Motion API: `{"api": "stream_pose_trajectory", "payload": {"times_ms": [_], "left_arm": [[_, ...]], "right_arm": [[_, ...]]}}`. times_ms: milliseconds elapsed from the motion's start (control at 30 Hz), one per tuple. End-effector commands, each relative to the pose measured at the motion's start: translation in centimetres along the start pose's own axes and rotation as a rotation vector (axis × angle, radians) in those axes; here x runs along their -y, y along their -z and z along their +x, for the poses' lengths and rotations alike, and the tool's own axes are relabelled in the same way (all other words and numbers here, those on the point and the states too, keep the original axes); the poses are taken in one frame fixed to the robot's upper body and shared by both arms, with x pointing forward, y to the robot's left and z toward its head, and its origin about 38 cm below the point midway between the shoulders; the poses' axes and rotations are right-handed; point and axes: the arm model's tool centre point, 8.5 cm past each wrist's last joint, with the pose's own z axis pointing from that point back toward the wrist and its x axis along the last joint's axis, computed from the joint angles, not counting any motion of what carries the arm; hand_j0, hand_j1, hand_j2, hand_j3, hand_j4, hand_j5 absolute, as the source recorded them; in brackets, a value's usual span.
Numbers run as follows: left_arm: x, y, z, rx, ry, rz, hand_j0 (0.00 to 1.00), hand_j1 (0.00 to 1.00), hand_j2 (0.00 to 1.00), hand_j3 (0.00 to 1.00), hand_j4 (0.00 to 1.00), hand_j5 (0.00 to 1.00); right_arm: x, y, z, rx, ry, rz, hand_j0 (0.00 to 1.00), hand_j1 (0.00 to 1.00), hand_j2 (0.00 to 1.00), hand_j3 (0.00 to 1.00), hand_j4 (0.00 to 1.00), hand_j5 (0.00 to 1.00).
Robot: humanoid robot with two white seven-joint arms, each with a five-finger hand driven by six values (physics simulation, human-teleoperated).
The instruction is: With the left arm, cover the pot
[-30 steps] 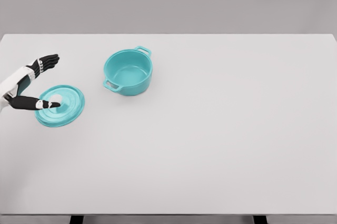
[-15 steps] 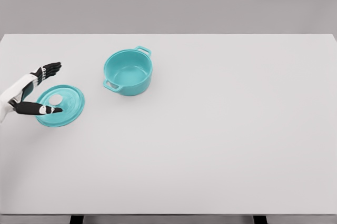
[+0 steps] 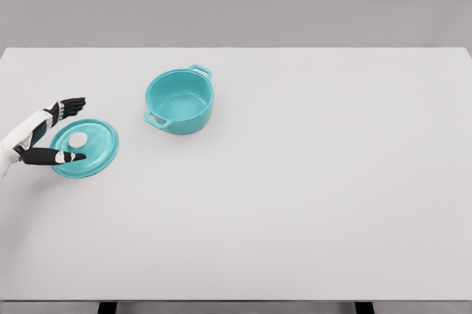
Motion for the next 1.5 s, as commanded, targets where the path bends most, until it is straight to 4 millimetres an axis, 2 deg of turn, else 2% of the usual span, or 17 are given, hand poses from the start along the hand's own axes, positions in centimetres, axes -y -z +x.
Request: {"api": "stream_pose_trajectory", "payload": {"times_ms": [0, 67, 633, 1033, 1467], "left_arm": [[-0.1, 0.0, 0.0, -0.001, -0.005, 0.004, 0.91, 0.91, 0.91, 0.91, 0.91, 0.91], [-0.1, -0.1, 0.0, 0.001, -0.010, 0.008, 0.88, 0.88, 0.88, 0.88, 0.88, 0.88], [-0.6, -0.4, -0.7, -0.022, -0.012, 0.027, 0.88, 0.88, 0.88, 0.88, 0.88, 0.88], [0.3, 0.0, -1.0, -0.027, -0.023, 0.010, 0.86, 0.86, 0.86, 0.86, 0.86, 0.86], [0.1, -0.1, -1.3, -0.035, -0.026, 0.017, 0.81, 0.81, 0.81, 0.81, 0.81, 0.81]], "right_arm": [[0.0, 0.0, 0.0, 0.000, -0.001, 0.000, 1.00, 1.00, 1.00, 1.00, 1.00, 1.00], [0.0, 0.0, 0.0, 0.000, -0.001, 0.000, 1.00, 1.00, 1.00, 1.00, 1.00, 1.00], [0.0, 0.0, 0.0, 0.000, -0.001, 0.000, 1.00, 1.00, 1.00, 1.00, 1.00, 1.00], [0.0, 0.0, 0.1, 0.002, -0.001, 0.000, 1.00, 1.00, 1.00, 1.00, 1.00, 1.00], [0.0, 0.0, 0.0, 0.000, -0.001, 0.000, 1.00, 1.00, 1.00, 1.00, 1.00, 1.00]]}}
